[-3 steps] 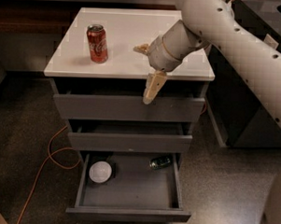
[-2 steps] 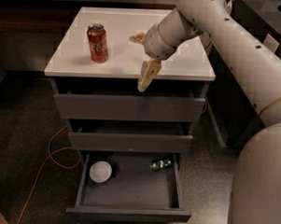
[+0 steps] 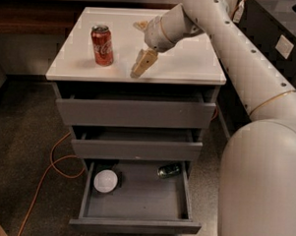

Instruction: Place coke can into bottom drawer

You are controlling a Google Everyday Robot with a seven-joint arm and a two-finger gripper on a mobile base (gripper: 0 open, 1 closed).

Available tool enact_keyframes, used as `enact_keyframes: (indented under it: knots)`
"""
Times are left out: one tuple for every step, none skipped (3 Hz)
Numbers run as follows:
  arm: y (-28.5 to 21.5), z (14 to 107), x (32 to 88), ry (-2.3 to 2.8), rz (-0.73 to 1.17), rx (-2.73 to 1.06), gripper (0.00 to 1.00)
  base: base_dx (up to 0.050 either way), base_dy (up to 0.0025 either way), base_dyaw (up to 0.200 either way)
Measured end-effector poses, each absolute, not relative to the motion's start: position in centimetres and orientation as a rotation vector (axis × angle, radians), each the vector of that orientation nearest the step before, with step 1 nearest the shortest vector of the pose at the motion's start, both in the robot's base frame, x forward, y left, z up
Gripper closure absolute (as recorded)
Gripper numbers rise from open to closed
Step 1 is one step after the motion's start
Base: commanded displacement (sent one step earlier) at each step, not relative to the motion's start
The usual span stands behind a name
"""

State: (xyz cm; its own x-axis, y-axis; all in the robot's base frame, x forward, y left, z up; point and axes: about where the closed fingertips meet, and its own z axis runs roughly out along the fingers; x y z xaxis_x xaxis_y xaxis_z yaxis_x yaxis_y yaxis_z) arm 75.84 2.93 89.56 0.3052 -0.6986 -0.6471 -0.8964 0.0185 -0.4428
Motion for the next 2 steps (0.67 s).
enact_keyframes:
  knots:
    - [4.37,90.53,78.71,1.438,0.289,-1.586,0.0,0.0,0.0,0.0]
    - [4.42,90.54,78.76,1.437,0.287,-1.584,0.0,0.0,0.0,0.0]
